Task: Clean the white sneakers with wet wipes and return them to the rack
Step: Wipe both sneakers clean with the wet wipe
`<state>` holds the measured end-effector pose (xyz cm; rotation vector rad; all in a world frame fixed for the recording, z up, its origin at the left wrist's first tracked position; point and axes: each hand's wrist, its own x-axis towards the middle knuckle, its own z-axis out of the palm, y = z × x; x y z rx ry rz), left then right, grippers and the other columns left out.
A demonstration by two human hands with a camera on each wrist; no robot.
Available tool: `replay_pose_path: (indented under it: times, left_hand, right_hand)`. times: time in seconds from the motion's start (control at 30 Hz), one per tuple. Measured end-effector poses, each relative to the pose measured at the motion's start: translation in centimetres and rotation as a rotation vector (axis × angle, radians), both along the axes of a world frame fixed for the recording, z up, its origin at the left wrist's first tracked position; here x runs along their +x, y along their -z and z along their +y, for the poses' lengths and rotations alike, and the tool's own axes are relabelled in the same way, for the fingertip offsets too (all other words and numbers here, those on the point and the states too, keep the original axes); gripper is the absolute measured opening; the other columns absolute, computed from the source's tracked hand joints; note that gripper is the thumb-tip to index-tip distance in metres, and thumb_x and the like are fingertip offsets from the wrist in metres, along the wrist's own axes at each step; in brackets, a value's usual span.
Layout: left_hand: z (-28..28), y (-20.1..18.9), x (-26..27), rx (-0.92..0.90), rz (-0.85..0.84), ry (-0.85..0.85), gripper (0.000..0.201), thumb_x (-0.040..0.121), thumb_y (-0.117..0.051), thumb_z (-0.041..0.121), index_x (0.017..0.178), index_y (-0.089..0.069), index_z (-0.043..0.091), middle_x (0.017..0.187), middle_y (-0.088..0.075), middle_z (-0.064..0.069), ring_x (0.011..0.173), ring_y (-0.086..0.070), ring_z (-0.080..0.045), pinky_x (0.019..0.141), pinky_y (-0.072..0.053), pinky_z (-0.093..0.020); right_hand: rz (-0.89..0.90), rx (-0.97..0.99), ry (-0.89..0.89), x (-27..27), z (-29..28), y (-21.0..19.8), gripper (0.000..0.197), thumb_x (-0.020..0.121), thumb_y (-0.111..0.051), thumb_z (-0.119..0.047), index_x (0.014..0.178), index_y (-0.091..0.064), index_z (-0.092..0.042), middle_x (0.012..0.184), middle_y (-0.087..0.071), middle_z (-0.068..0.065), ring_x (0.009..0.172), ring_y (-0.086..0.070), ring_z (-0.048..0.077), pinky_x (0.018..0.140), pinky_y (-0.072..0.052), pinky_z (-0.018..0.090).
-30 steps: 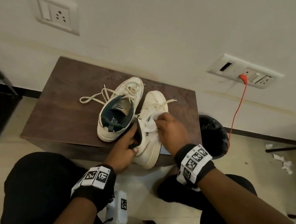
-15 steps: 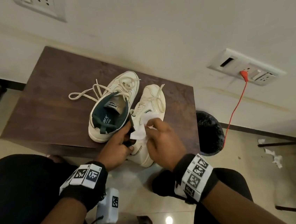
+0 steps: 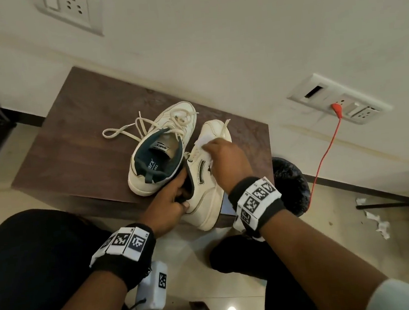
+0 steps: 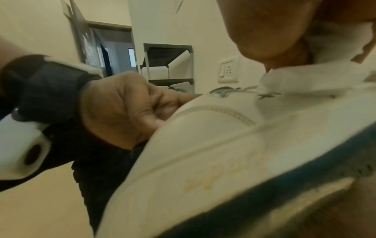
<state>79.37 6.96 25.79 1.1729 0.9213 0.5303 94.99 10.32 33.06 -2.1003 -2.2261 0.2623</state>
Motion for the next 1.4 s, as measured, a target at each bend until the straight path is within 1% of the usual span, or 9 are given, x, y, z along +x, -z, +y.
replay_pose_path:
  times: [0.2, 0.3, 0.37, 0.53, 0.63, 0.77, 0.93, 1.13, 1.4]
  left_hand:
    - [0.0, -0.1, -0.3, 0.016, -0.031, -0.023, 0.083, 0.081, -0.050, -0.016, 0.130, -0.031, 0.048, 0.120, -0.052, 0.026, 0.109, -0.052, 0.010, 0.086, -0.045, -0.011]
    - [-0.1, -0.2, -0.6, 0.001, -0.037, -0.026, 0.071, 0.083, -0.049, -0.017, 0.119, -0.043, 0.044, 0.105, -0.057, 0.021, 0.100, -0.055, 0.007, 0.081, -0.047, -0.013]
    - [-0.2, -0.1, -0.6, 0.000, -0.022, -0.026, 0.076, 0.083, -0.050, -0.016, 0.127, -0.038, 0.045, 0.110, -0.056, 0.024, 0.102, -0.054, 0.009, 0.085, -0.047, -0.015]
    - [-0.2, 0.0, -0.5, -0.005, 0.028, -0.044, 0.087, 0.086, -0.050, -0.012, 0.132, -0.019, 0.055, 0.098, -0.068, -0.003, 0.090, -0.061, -0.007, 0.069, -0.047, -0.012]
    - [-0.1, 0.0, -0.2, -0.026, 0.056, -0.046, 0.087, 0.085, -0.049, -0.014, 0.141, -0.019, 0.047, 0.103, -0.067, 0.003, 0.096, -0.060, -0.004, 0.077, -0.046, -0.015]
    - [-0.1, -0.1, -0.1, -0.041, 0.020, -0.054, 0.089, 0.083, -0.049, -0.017, 0.142, -0.023, 0.043, 0.136, -0.052, 0.004, 0.124, -0.049, -0.009, 0.104, -0.041, -0.031]
    - [-0.1, 0.6, -0.1, -0.018, 0.011, -0.056, 0.092, 0.082, -0.049, -0.017, 0.137, -0.025, 0.052, 0.125, -0.061, 0.002, 0.116, -0.057, -0.011, 0.097, -0.047, -0.033]
    - [0.1, 1.1, 0.0, -0.039, 0.046, -0.062, 0.090, 0.084, -0.051, -0.013, 0.139, -0.025, 0.052, 0.110, -0.067, 0.001, 0.108, -0.060, -0.014, 0.092, -0.049, -0.038]
    - [0.3, 1.6, 0.2, -0.046, 0.035, -0.050, 0.089, 0.084, -0.050, -0.015, 0.145, -0.023, 0.044, 0.111, -0.065, -0.003, 0.104, -0.061, -0.014, 0.077, -0.049, -0.024]
  right_hand:
    - [0.050, -0.049, -0.264, -1.5, -1.4, 0.1, 0.040, 0.070, -0.060, 0.011, 0.104, -0.071, -0.007, 0.105, -0.066, 0.011, 0.094, -0.063, 0.030, 0.076, -0.052, 0.034]
    - [0.039, 0.028, -0.351, -1.0, -3.4, 0.5, 0.037, 0.061, -0.070, 0.011, 0.092, -0.074, -0.009, 0.099, -0.068, 0.007, 0.084, -0.066, 0.027, 0.065, -0.052, 0.027]
    - [-0.023, 0.031, -0.361, -0.4, -3.8, 0.5, 0.035, 0.060, -0.073, 0.010, 0.088, -0.075, -0.010, 0.097, -0.069, 0.005, 0.080, -0.066, 0.026, 0.062, -0.051, 0.026]
    - [-0.070, 0.076, -0.148, 2.5, -0.5, 0.9, 0.034, 0.068, -0.068, 0.011, 0.095, -0.074, -0.008, 0.096, -0.069, 0.008, 0.082, -0.064, 0.030, 0.061, -0.056, 0.040]
    - [-0.070, 0.063, -0.143, 1.7, -0.3, 0.8, 0.034, 0.067, -0.066, 0.012, 0.095, -0.073, -0.006, 0.097, -0.068, 0.009, 0.083, -0.064, 0.032, 0.059, -0.055, 0.036]
    - [-0.019, 0.057, -0.265, 0.5, -3.4, 1.1, 0.036, 0.062, -0.072, 0.009, 0.093, -0.074, -0.009, 0.096, -0.069, 0.007, 0.078, -0.066, 0.028, 0.059, -0.056, 0.032]
    - [-0.001, 0.049, -0.349, 1.8, -5.9, 1.4, 0.034, 0.058, -0.080, 0.000, 0.090, -0.073, -0.010, 0.097, -0.068, 0.005, 0.076, -0.065, 0.026, 0.056, -0.054, 0.029]
    - [-0.048, 0.122, -0.123, 2.6, -1.7, 1.4, 0.026, 0.066, -0.072, 0.007, 0.088, -0.074, -0.008, 0.092, -0.068, 0.004, 0.071, -0.064, 0.026, 0.049, -0.055, 0.036]
    - [0.071, 0.127, -0.222, 2.1, -6.1, 2.4, 0.032, 0.060, -0.076, 0.007, 0.087, -0.074, -0.008, 0.093, -0.070, 0.006, 0.074, -0.069, 0.026, 0.057, -0.058, 0.032]
